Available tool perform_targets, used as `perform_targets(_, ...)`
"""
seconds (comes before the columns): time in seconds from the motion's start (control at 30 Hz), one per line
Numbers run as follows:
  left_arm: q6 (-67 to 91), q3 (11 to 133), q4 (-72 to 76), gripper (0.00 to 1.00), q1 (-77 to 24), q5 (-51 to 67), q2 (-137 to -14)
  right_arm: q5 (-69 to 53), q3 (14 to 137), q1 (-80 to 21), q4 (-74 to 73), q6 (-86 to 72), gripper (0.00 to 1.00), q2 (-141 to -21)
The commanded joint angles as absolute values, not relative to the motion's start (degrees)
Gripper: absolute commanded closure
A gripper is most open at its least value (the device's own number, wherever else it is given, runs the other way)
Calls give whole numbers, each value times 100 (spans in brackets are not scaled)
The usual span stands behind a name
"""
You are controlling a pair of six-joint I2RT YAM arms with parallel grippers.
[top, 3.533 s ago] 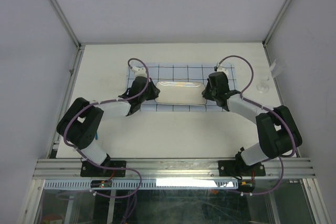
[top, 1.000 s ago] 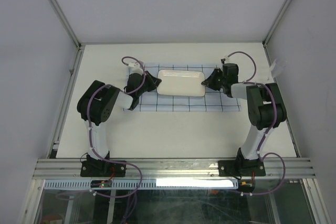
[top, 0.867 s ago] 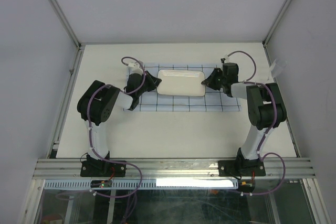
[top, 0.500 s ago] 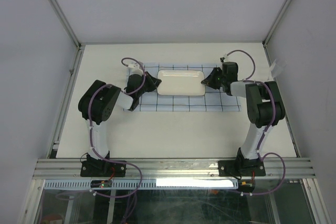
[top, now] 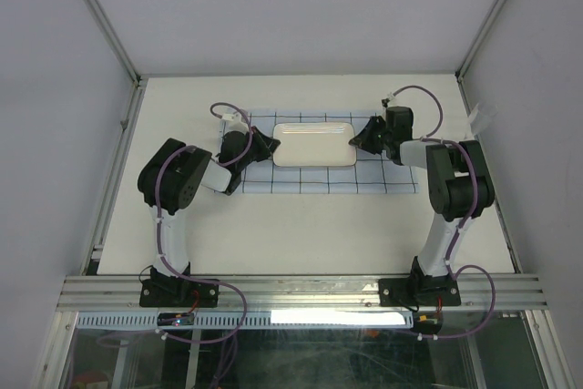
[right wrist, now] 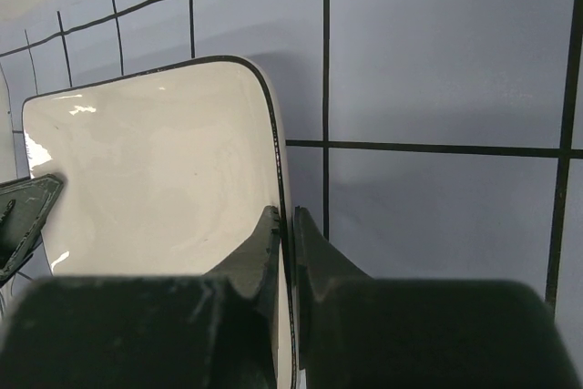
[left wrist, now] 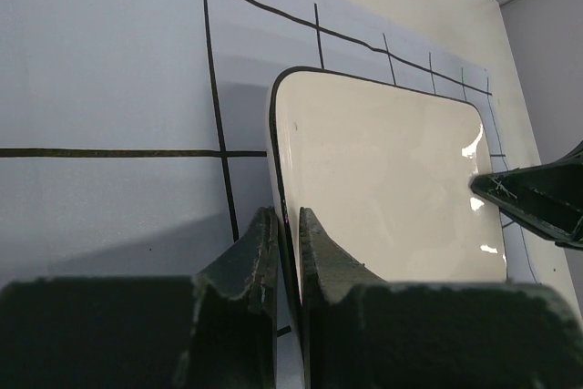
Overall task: Set the dinner table for one person
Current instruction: Place the plate on the napkin.
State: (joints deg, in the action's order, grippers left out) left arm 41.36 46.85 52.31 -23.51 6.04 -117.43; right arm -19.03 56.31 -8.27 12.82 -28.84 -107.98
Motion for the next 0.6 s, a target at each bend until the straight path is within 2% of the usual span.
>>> perform_targets(0.0, 4144, 4705, 6266, 100, -2479, 1515, -11610, -1778, 5996, -783, 1819, -2909, 100, -10833)
perform_targets(0.57, 4148, 4696, 6356, 100, -2480, 1503, -11778, -1857, 6033, -784, 1881, -2901, 100, -11084)
